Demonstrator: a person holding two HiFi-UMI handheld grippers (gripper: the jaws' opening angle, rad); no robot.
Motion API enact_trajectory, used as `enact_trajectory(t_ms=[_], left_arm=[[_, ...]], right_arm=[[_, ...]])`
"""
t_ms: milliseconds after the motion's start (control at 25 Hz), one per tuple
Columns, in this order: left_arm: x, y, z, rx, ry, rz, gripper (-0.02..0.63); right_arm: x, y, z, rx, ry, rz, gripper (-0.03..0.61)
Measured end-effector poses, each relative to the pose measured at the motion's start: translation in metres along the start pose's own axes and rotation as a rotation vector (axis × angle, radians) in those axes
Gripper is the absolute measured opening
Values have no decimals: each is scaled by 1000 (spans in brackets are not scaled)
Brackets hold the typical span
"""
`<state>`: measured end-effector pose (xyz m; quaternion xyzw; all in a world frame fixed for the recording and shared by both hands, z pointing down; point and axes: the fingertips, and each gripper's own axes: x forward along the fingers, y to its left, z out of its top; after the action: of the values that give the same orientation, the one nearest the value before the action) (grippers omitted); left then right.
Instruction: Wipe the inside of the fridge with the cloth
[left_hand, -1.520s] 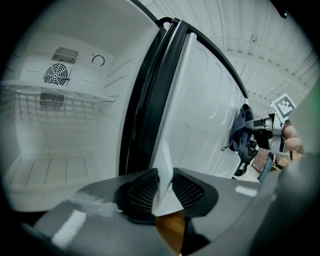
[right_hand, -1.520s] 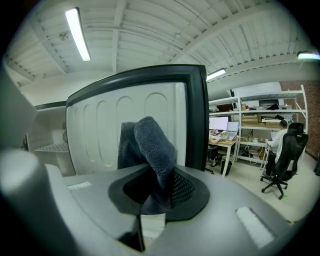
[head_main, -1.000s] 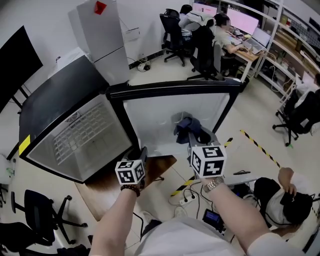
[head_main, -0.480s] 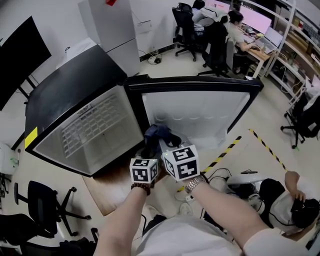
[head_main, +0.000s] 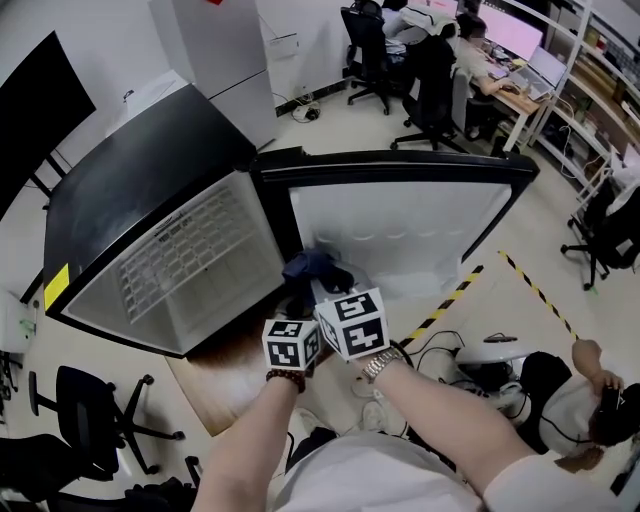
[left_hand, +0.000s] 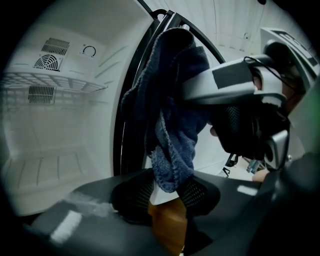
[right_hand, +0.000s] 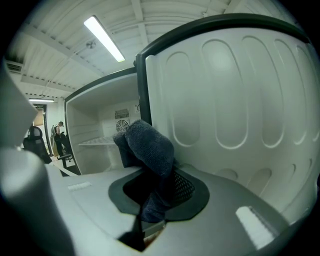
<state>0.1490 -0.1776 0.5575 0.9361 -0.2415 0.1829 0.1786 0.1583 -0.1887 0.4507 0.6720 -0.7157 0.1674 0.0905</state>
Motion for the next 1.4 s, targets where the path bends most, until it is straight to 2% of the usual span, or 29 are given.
enact_trajectory(t_ms=[80,160,400,1400], left_arm=[[-1,2,2,-7,-5,20,91],[-2,4,3,-12,-9,30,83],[-2,6,1,-16,-15,37,78],[-3,9,0,-20,-21,81,75]], right_arm=[[-2,-4,-1,1,-9,-6,64],[-3,-10,-2,5,-11,-18,64],[-8,-26,-3,24,-14,-54,64],[-88,-166,-28,109,-7,-337,64]])
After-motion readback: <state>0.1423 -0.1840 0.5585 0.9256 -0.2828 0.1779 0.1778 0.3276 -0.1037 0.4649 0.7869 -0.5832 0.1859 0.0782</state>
